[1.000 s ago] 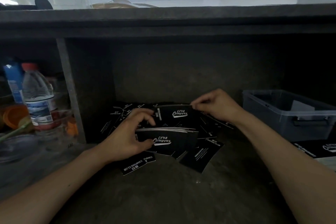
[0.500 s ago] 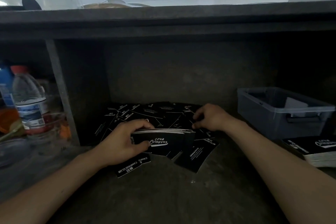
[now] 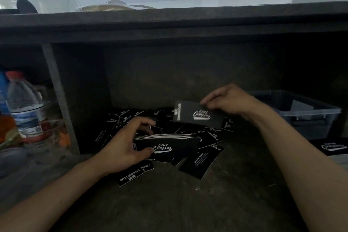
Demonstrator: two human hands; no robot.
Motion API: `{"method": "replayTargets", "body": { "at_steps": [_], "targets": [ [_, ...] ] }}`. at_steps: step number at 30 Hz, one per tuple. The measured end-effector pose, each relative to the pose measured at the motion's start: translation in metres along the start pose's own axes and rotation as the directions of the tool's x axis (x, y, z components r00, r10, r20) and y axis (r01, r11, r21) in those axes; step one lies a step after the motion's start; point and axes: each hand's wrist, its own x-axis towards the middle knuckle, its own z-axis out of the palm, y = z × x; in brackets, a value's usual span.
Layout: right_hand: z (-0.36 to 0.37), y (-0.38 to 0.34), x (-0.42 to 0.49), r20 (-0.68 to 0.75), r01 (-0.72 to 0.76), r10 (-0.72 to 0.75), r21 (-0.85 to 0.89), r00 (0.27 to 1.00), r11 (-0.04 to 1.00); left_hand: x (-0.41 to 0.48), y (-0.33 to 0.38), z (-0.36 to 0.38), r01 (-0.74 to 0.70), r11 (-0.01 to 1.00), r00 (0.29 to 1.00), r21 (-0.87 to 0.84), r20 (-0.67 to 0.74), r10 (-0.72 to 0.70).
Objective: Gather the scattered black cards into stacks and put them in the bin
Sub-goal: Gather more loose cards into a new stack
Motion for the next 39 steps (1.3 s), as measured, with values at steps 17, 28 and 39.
{"method": "replayTargets", "body": {
  "at_steps": [17,28,39],
  "targets": [
    [0.019,0.080,0.018,0.046,-0.208,0.289,-0.590,0.956,0.780,0.000,-0.001,0.002,-0.042,0.998,0.997,-0.048,0.069,0.045],
    [0.013,0.043,0.007,-0.157,-0.308,0.270,-0.608,0.950,0.732,0.000,0.003,0.003,-0.060,0.996,0.996,-0.059,0.069,0.064],
    [0.036,0.025,-0.004,0.144,-0.176,0.251,-0.401,0.957,0.899,0.000,0.001,0.004,-0.033,0.998,0.996,-0.062,0.078,0.037]
  ]
}}
